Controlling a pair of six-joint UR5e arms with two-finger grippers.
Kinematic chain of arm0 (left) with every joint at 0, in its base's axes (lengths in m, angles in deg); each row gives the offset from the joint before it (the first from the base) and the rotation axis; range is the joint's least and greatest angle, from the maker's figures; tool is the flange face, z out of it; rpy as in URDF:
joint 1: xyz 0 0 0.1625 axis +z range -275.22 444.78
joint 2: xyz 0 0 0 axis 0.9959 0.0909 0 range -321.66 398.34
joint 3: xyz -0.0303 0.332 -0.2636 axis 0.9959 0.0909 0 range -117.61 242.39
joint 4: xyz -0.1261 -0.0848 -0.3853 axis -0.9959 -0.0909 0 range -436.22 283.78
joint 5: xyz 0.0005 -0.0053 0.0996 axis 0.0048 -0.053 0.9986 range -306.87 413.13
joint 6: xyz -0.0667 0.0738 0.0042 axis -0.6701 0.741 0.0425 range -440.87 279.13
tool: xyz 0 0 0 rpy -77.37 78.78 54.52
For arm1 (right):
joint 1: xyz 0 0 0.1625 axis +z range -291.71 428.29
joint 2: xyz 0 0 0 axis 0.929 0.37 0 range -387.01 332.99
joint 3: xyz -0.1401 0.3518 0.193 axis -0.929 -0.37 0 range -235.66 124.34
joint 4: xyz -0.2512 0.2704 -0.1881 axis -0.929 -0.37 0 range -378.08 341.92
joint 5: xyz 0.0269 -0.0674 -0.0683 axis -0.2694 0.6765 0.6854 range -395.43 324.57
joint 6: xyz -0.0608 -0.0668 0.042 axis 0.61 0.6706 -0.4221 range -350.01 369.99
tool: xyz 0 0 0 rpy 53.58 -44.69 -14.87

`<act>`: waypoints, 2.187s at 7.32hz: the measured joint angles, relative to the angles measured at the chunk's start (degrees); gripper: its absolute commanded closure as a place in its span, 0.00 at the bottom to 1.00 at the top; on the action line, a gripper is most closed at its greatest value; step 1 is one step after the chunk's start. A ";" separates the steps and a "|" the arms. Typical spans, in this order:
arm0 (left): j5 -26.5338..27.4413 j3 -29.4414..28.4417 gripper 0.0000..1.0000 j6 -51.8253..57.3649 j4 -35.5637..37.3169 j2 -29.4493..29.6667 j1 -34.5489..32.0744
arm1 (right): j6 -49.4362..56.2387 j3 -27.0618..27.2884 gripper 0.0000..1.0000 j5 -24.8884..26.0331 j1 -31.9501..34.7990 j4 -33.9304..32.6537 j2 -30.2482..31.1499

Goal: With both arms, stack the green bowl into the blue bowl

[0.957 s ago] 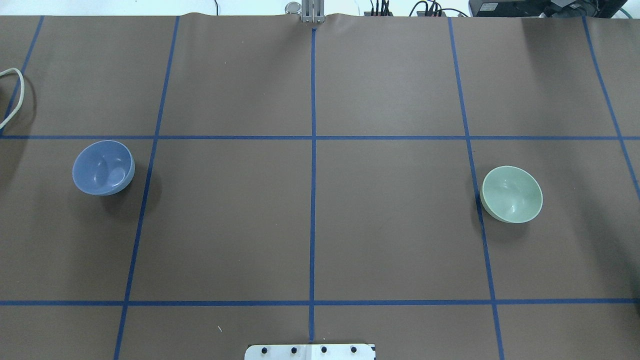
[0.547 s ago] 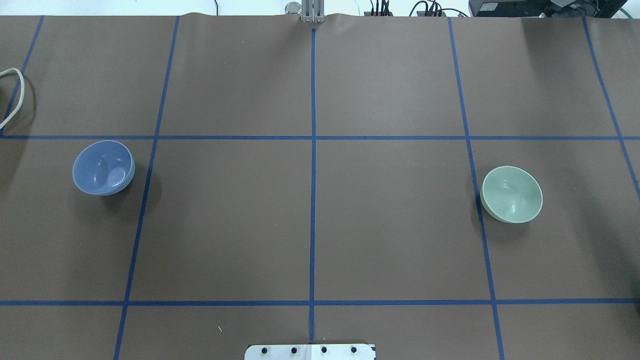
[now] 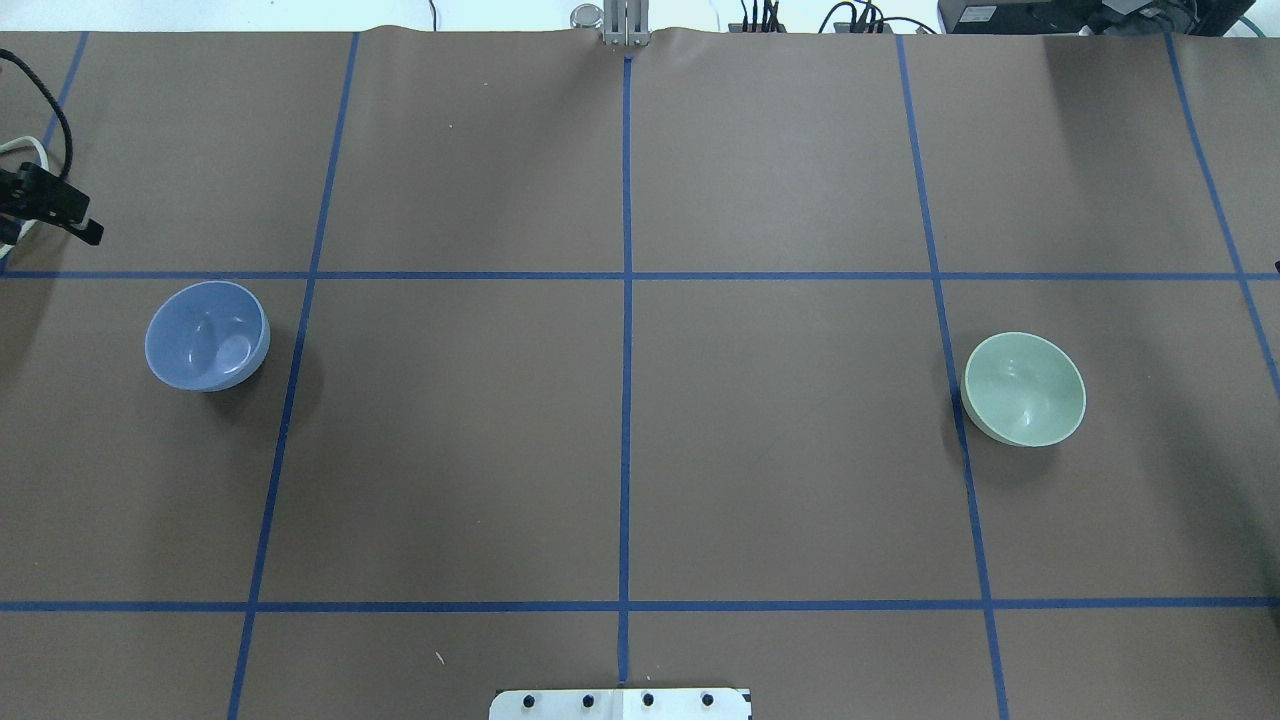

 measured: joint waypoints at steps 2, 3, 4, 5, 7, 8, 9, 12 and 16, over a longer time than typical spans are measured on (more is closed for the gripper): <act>0.21 -1.48 0.02 -4.61 -4.51 -0.36 2.97 | 0.00 0.02 0.00 0.06 -1.30 0.06 -0.09; 0.26 -2.37 0.02 -5.15 -5.50 -0.58 3.55 | 0.02 0.04 0.00 0.08 -1.89 0.08 -0.19; 0.34 -3.07 0.02 -5.30 -5.99 -1.00 4.09 | 0.04 0.05 0.00 0.12 -2.50 0.08 -0.56; 0.43 -3.41 0.02 -5.39 -7.02 -1.88 4.86 | 0.02 0.06 0.00 0.13 -3.26 0.09 -1.16; 0.52 -3.95 0.03 -8.12 -12.09 -3.92 7.13 | 0.00 0.13 0.00 0.12 -4.71 0.09 -1.76; 0.90 -4.59 0.07 -10.44 -14.86 -4.32 8.69 | 0.00 0.13 0.00 0.11 -4.99 0.09 -1.88; 1.55 -5.80 0.13 -11.89 -17.53 -4.46 9.79 | 0.00 0.09 0.00 0.13 -5.15 0.09 -1.98; 2.17 -8.04 0.38 -13.42 -21.04 -4.47 10.60 | 0.00 0.11 0.00 0.15 -5.56 0.09 -2.05; 2.20 -7.98 0.62 -16.97 -22.04 -4.30 11.49 | 0.00 0.12 0.00 0.16 -5.82 0.09 -2.06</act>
